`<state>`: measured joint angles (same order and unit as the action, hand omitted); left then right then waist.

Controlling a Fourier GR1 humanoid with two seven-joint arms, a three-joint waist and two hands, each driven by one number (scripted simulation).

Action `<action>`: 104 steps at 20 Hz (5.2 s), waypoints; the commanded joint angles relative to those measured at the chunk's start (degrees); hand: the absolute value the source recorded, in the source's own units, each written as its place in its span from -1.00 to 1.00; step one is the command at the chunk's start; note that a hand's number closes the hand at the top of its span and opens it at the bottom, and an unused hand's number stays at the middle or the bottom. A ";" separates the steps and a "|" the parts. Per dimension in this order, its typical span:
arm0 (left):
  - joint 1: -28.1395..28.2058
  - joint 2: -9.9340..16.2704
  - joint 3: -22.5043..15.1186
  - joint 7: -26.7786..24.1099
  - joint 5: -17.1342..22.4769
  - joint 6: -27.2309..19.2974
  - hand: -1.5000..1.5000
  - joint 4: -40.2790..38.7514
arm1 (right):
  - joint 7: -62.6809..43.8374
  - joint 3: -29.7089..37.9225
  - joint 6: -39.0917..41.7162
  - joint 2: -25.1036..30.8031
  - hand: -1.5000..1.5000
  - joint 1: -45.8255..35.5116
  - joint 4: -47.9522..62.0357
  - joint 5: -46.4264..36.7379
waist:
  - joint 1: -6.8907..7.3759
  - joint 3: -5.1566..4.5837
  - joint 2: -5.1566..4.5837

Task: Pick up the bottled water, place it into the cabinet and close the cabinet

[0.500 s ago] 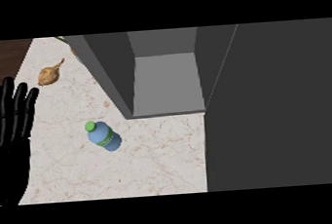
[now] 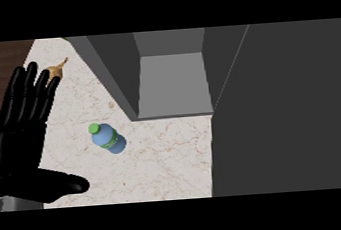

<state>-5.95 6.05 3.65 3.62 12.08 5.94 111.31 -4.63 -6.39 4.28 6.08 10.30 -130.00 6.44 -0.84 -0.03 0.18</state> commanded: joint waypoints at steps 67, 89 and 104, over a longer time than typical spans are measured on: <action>-16.16 1.37 5.23 -60.77 -16.70 3.89 1.00 -92.26 | 23.27 -24.83 0.18 15.57 -1.00 47.22 -21.65 -8.60 | -1.54 -0.24 -0.63; -12.21 -6.00 -9.17 -49.49 -5.95 -6.06 1.00 -69.52 | 30.13 -24.61 -3.40 20.93 -1.00 51.35 -19.54 -7.47 | -0.33 0.04 0.36; -28.16 -6.04 -29.55 -25.66 11.27 -32.64 1.00 -59.31 | 32.59 -18.07 -2.22 22.99 -1.00 50.82 -19.03 -0.65 | -1.38 0.03 -0.15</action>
<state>-28.21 0.02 -23.04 -27.73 20.46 -20.70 51.13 29.64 -26.83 0.92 27.17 59.02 -142.63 0.61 -1.90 -0.01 0.11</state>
